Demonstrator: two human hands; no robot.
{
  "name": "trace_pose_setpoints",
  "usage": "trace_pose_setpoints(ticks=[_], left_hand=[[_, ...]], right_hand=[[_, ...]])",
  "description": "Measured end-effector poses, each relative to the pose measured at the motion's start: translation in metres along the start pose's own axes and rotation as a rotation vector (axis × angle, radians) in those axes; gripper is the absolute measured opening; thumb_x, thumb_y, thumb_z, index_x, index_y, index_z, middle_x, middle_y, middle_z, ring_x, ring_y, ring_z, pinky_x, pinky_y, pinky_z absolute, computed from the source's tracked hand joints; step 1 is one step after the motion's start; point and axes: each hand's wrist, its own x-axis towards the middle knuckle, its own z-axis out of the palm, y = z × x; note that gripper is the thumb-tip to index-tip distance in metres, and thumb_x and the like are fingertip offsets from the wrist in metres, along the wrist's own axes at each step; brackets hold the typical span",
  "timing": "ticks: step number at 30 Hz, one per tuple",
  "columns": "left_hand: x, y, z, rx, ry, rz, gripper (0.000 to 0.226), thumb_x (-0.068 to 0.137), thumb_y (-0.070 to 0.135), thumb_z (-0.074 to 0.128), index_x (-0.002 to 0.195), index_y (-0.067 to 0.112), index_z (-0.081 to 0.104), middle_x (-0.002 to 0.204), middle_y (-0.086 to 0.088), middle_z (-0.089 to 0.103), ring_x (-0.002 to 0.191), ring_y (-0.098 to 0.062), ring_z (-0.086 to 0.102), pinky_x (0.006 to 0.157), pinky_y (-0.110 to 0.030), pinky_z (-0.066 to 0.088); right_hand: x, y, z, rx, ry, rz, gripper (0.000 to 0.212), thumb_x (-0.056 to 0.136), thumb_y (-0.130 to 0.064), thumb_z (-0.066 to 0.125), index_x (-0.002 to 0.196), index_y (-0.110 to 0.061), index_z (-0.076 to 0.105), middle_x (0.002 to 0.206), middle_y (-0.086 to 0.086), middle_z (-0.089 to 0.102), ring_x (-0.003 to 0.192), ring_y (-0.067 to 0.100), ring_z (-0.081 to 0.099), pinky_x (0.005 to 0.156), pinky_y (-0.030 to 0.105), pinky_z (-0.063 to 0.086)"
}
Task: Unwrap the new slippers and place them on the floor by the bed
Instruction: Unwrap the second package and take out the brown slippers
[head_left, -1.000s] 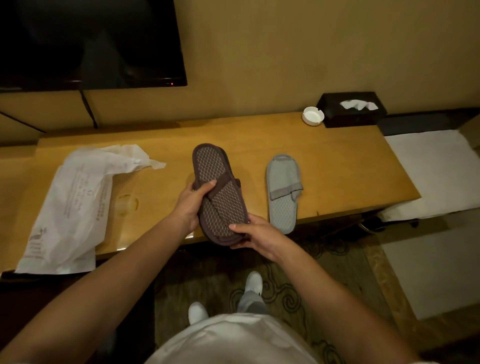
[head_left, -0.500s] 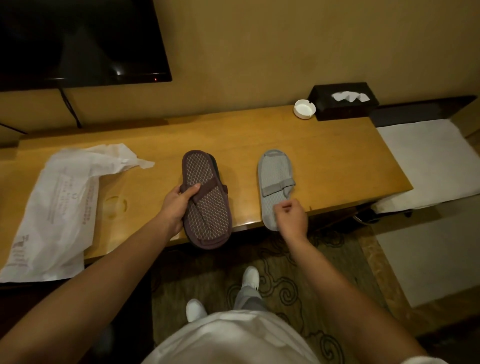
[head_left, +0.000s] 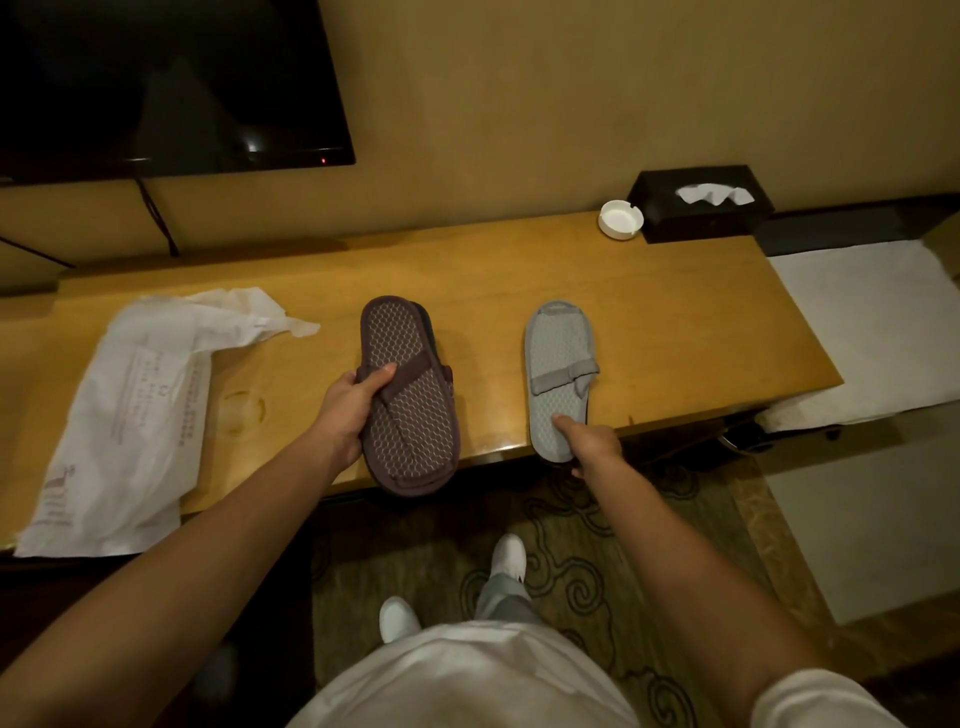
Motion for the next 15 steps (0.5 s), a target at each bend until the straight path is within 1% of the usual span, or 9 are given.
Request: trace_pose_setpoints(ticks=[2,3,6,8,9,11,13,14,15], left_hand=[[-0.001,0.001,-0.003,0.003,0.000,0.001,0.047,0.092,0.026,0.074,0.130,0.005,0.056,0.118,-0.018,0.073,0.100,-0.034,0.073,0.086,-0.050,0.060],[-0.001,0.001,-0.003,0.008,-0.003,0.002,0.048,0.091,0.026,0.075,0.130,0.006,0.055,0.118,-0.017,0.073,0.099,-0.033,0.074,0.084,-0.048,0.060],[-0.003,0.003,-0.006,0.022,-0.026,0.013,0.051,0.091,0.028,0.075,0.133,0.008,0.054,0.119,-0.016,0.073,0.101,-0.032,0.074,0.082,-0.046,0.060],[-0.005,0.003,-0.008,0.023,-0.040,0.019,0.051,0.091,0.027,0.075,0.133,0.009,0.053,0.120,-0.015,0.073,0.102,-0.033,0.074,0.083,-0.047,0.060],[-0.006,0.003,-0.008,0.022,-0.050,0.017,0.050,0.092,0.027,0.075,0.133,0.009,0.053,0.120,-0.015,0.073,0.102,-0.033,0.074,0.085,-0.048,0.060],[-0.010,0.003,-0.013,0.013,-0.058,0.017,0.048,0.092,0.025,0.074,0.133,0.009,0.054,0.120,-0.016,0.073,0.102,-0.033,0.073,0.087,-0.049,0.060],[-0.013,0.005,-0.014,0.013,-0.071,0.015,0.046,0.093,0.024,0.073,0.132,0.008,0.055,0.119,-0.017,0.073,0.101,-0.032,0.074,0.084,-0.046,0.060],[-0.014,0.006,-0.018,0.017,-0.069,0.019,0.046,0.092,0.024,0.074,0.132,0.009,0.055,0.119,-0.017,0.073,0.100,-0.032,0.074,0.081,-0.045,0.061],[-0.015,0.006,-0.018,0.021,-0.074,0.018,0.046,0.092,0.024,0.074,0.131,0.009,0.056,0.119,-0.017,0.073,0.099,-0.032,0.074,0.080,-0.044,0.061]], right_hand=[[-0.001,-0.003,0.000,-0.023,-0.035,-0.008,0.072,0.085,-0.047,0.077,0.140,-0.006,0.054,0.140,0.012,0.059,0.126,0.033,0.056,0.080,0.039,0.053],[-0.001,-0.004,-0.001,-0.045,-0.054,-0.021,0.071,0.084,-0.048,0.077,0.138,-0.008,0.056,0.137,0.011,0.060,0.122,0.033,0.058,0.076,0.037,0.053],[-0.004,-0.008,-0.003,-0.067,-0.151,-0.077,0.062,0.082,-0.049,0.079,0.129,-0.013,0.061,0.124,0.006,0.067,0.102,0.026,0.066,0.061,0.031,0.053],[-0.006,-0.013,-0.004,-0.018,-0.244,-0.101,0.056,0.083,-0.048,0.079,0.126,-0.016,0.063,0.117,0.006,0.072,0.094,0.026,0.071,0.057,0.030,0.054],[-0.006,-0.015,-0.005,0.016,-0.286,-0.100,0.054,0.083,-0.048,0.078,0.125,-0.017,0.064,0.115,0.006,0.074,0.094,0.026,0.073,0.058,0.030,0.055],[-0.005,-0.023,0.000,0.098,-0.335,-0.094,0.048,0.086,-0.046,0.077,0.124,-0.019,0.065,0.114,0.003,0.075,0.099,0.024,0.072,0.067,0.034,0.059],[-0.001,-0.029,0.003,0.209,-0.324,-0.106,0.043,0.091,-0.034,0.075,0.128,-0.016,0.064,0.117,0.001,0.072,0.104,0.020,0.068,0.076,0.035,0.058],[0.000,-0.031,0.006,0.255,-0.308,-0.122,0.040,0.091,-0.025,0.073,0.129,-0.013,0.064,0.120,0.003,0.071,0.106,0.021,0.067,0.082,0.036,0.057],[0.001,-0.033,0.006,0.289,-0.277,-0.143,0.035,0.091,-0.019,0.071,0.124,-0.011,0.065,0.123,0.007,0.070,0.108,0.024,0.066,0.088,0.039,0.057]])
